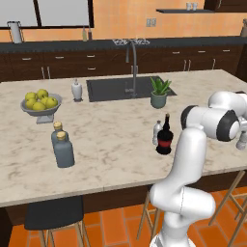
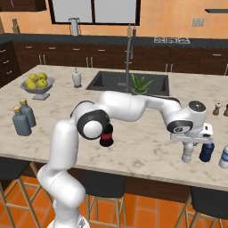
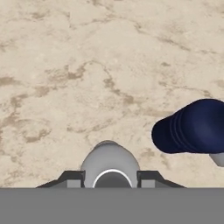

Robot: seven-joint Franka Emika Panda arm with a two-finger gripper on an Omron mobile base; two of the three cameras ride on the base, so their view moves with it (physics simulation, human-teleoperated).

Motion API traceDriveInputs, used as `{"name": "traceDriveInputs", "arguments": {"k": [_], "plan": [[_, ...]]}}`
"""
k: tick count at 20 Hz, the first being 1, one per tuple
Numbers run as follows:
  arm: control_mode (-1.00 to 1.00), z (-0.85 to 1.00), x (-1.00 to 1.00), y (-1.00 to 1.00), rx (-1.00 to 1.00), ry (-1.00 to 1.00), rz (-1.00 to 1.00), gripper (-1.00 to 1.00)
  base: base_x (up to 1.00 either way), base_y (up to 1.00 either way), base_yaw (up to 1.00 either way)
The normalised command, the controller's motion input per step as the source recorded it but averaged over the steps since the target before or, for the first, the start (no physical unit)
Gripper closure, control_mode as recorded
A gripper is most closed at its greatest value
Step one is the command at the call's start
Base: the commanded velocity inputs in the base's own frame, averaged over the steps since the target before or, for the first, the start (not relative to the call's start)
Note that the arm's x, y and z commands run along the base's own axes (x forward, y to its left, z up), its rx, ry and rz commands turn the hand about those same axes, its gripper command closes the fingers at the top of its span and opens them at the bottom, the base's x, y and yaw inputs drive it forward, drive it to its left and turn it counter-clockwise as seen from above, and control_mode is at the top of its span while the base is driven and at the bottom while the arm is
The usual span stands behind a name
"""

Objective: Move the plastic bottles in the middle to the plastics group, and the glass bottles in the middle to the glass group.

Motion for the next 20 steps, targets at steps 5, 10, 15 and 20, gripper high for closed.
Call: {"name": "traceDriveInputs", "arguments": {"k": [5, 10, 15, 20], "plan": [[-1.0, 0.0, 0.23, -0.1, 0.0, -0.02, 0.0, 1.0, 0.0, 0.0, 0.0], [-1.0, -0.04, 0.14, -0.05, 0.0, 0.0, 0.0, 1.0, 0.0, 0.0, 0.0], [-1.0, 0.0, 0.0, 0.0, 0.0, 0.0, 0.0, 1.0, 0.0, 0.0, 0.0], [-1.0, 0.0, 0.0, 0.0, 0.0, 0.0, 0.0, -1.0, 0.0, 0.0, 0.0]]}}
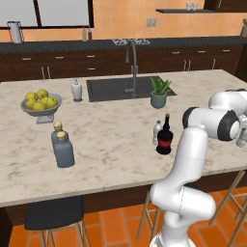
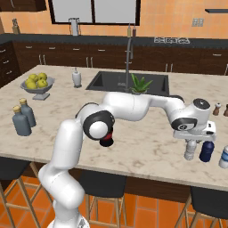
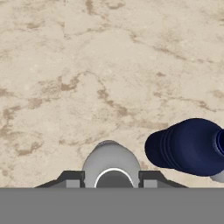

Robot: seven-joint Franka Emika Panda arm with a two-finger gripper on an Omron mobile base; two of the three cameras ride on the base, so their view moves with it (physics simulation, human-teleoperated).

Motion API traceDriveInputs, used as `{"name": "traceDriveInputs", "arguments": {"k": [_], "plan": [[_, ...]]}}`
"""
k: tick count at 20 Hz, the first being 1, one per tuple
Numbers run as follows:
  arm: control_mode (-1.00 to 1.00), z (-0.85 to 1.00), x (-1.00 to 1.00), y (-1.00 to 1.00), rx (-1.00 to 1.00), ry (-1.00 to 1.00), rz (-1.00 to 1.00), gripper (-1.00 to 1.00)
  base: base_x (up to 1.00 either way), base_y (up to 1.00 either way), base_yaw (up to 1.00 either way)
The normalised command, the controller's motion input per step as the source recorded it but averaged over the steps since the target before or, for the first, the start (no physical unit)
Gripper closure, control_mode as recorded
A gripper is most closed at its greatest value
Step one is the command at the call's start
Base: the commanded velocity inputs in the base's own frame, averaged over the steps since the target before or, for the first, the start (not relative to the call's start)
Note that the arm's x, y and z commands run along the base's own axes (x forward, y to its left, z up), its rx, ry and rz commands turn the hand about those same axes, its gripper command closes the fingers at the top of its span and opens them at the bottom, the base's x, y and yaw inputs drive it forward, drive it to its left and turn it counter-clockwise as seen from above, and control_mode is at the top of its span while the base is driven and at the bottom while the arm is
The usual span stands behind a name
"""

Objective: Move the plastic bottles in the middle to the plastics group, and the glass bottles in the middle to the glass group.

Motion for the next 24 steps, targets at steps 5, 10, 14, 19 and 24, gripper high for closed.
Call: {"name": "traceDriveInputs", "arguments": {"k": [5, 10, 14, 19, 24], "plan": [[-1.0, 0.0, 0.0, 0.0, 0.0, 0.0, 0.0, -1.0, 0.0, 0.0, 0.0], [-1.0, 0.01, 0.0, 0.0, 0.0, -0.01, 0.0, -1.0, 0.0, 0.0, 0.0], [-1.0, 0.21, -0.1, 0.04, 0.0, -0.1, 0.0, -1.0, 0.0, 0.0, 0.0], [-1.0, 0.53, -0.24, 0.26, -0.03, -0.18, 0.0, -1.0, 0.0, 0.0, 0.0], [-1.0, 0.57, -0.43, 0.56, -0.1, -0.13, 0.0, -1.0, 0.0, 0.0, 0.0]]}}
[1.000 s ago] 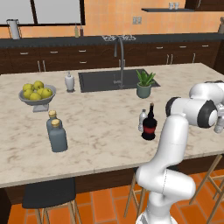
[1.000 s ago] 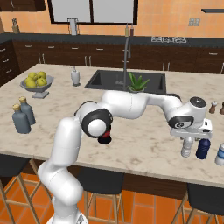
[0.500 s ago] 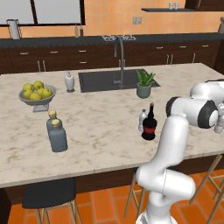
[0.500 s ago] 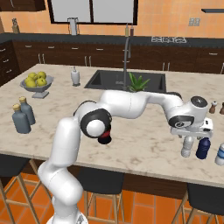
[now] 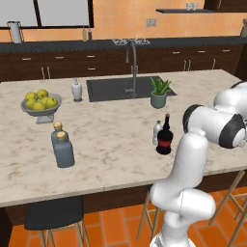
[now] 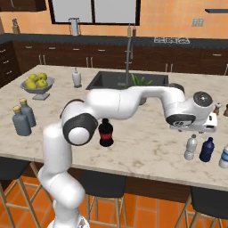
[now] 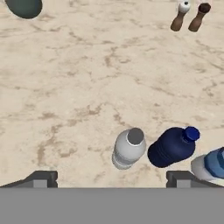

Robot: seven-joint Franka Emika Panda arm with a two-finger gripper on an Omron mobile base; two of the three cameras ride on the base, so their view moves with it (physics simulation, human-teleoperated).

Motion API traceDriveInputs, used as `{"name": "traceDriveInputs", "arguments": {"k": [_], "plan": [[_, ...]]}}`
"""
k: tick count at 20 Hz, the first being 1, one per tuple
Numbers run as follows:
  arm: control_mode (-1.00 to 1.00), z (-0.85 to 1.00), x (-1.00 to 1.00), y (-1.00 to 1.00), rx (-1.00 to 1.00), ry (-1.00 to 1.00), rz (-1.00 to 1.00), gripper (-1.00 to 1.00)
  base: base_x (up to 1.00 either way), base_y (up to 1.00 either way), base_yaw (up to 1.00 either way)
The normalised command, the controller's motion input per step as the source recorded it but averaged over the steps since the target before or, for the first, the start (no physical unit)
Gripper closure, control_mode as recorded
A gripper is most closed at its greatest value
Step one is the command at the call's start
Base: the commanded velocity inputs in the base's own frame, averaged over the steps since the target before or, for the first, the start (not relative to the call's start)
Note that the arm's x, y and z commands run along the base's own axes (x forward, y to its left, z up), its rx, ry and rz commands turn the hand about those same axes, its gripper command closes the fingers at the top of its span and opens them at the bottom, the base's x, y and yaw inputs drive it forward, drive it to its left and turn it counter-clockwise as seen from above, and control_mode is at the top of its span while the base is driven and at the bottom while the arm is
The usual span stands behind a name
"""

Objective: Move the plastic bottles in the middle to the plastics group, and the glass bottles in the middle to the glass group.

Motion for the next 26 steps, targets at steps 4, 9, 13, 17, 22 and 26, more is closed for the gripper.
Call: {"name": "traceDriveInputs", "arguments": {"k": [4, 9, 13, 17, 22, 26], "plan": [[-1.0, 0.18, -0.6, 0.99, -0.14, -0.09, 0.0, -1.0, 0.0, 0.0, 0.0], [-1.0, 0.0, -0.14, 1.0, -0.03, -0.02, 0.0, -1.0, 0.0, 0.0, 0.0], [-1.0, 0.0, 0.28, 1.0, 0.0, 0.01, 0.11, -1.0, 0.0, 0.0, 0.0], [-1.0, 0.08, 0.61, 1.0, 0.06, 0.04, 0.23, -1.0, 0.0, 0.0, 0.0], [-1.0, 0.05, 0.49, 0.8, 0.11, 0.01, 0.32, -1.0, 0.0, 0.0, 0.0], [-1.0, 0.0, 0.4, 0.62, 0.12, 0.02, 0.37, -1.0, 0.0, 0.0, 0.0]]}}
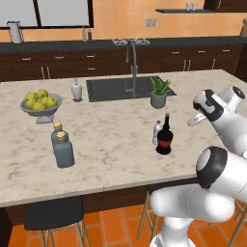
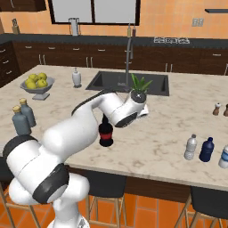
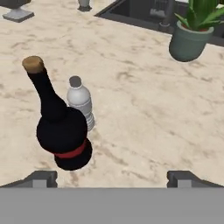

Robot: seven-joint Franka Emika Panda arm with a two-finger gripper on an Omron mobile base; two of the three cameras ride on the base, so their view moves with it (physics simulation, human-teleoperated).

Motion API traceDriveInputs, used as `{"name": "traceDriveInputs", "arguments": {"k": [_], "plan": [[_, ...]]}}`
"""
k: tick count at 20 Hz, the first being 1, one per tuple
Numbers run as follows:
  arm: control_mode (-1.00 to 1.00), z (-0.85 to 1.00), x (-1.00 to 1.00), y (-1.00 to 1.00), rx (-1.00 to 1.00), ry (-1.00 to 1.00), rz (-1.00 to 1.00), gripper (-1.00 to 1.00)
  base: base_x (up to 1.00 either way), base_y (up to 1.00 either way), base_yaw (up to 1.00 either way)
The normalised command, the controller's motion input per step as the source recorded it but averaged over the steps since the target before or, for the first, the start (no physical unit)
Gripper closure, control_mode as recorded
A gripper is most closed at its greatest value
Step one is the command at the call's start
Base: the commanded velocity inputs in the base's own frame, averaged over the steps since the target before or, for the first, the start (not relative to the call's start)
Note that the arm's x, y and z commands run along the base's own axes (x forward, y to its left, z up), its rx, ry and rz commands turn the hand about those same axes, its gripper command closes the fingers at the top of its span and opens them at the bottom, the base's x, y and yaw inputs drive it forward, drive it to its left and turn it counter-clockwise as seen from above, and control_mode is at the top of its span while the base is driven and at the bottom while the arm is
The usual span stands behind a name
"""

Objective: Move the plastic bottles in the middle to the plastics group, and the glass bottles in the middle to the glass group.

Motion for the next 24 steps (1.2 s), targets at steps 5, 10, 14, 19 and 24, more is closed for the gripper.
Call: {"name": "traceDriveInputs", "arguments": {"k": [5, 10, 14, 19, 24], "plan": [[-1.0, 0.0, 0.53, 0.45, 0.15, 0.0, 0.45, -1.0, 0.0, 0.0, 0.0], [-1.0, -0.17, -0.06, 0.29, 0.12, 0.0, 0.53, -1.0, 0.0, 0.0, 0.0], [-1.0, 0.0, 0.0, 0.07, 0.03, 0.0, 0.25, -1.0, 0.0, 0.0, 0.0], [-1.0, -0.06, 0.0, 0.02, 0.05, -0.04, 0.09, -1.0, 0.0, 0.0, 0.0], [-1.0, -0.15, 0.0, 0.0, 0.0, -0.02, 0.0, -1.0, 0.0, 0.0, 0.0]]}}
